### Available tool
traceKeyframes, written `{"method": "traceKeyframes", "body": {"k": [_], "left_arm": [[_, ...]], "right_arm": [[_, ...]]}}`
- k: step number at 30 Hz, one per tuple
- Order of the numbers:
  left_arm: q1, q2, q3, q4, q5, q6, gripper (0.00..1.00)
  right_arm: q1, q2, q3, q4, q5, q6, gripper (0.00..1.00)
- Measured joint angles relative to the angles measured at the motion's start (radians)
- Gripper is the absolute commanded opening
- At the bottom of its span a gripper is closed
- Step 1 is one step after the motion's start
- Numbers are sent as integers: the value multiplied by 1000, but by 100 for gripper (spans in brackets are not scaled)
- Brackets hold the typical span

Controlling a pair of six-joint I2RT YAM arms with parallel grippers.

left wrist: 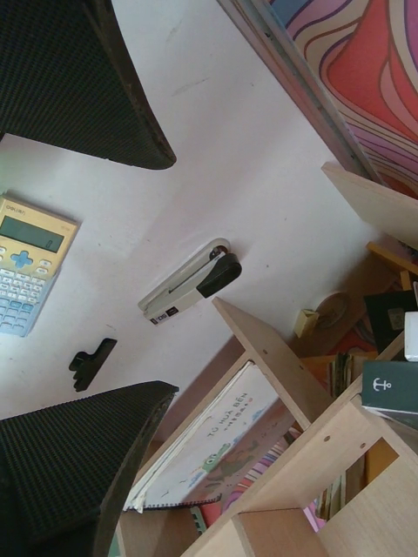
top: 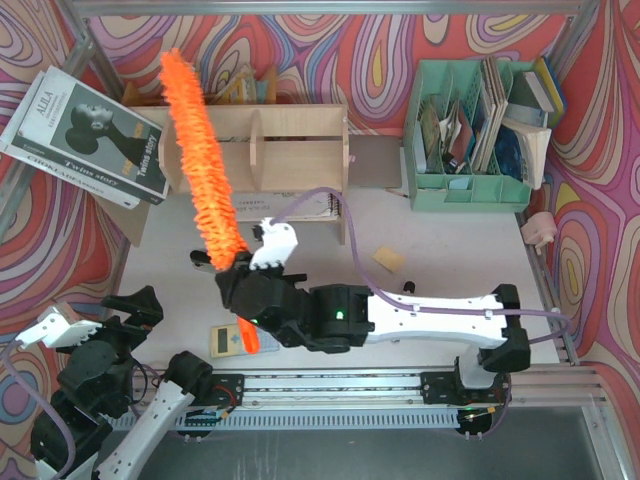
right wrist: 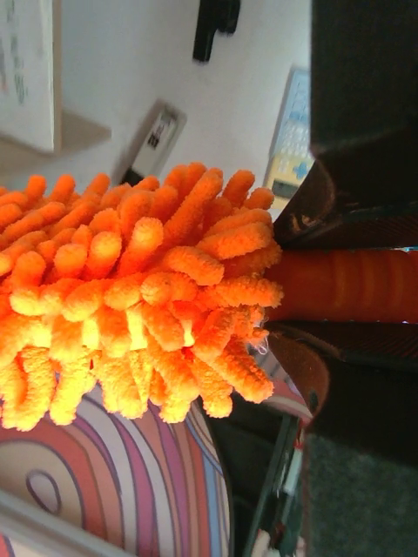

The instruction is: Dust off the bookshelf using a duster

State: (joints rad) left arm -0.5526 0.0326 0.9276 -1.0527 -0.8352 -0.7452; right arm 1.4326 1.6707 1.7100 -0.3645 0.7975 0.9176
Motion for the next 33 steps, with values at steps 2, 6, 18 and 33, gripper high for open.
{"method": "traceKeyframes", "body": {"k": [2,6,18,33], "left_arm": [[-2,0,0,0,0,0,98],[-3,0,0,0,0,0,98],[-3,0,0,0,0,0,98],[-4,0,0,0,0,0,98]], "right_arm": [[-23,49,78,10,-78,-54,0],[-77,136,174,17,-233,-110,0],[-146,251,228,16,-356,-128,0],[-187,92,52,114,-320,-135,0]]}}
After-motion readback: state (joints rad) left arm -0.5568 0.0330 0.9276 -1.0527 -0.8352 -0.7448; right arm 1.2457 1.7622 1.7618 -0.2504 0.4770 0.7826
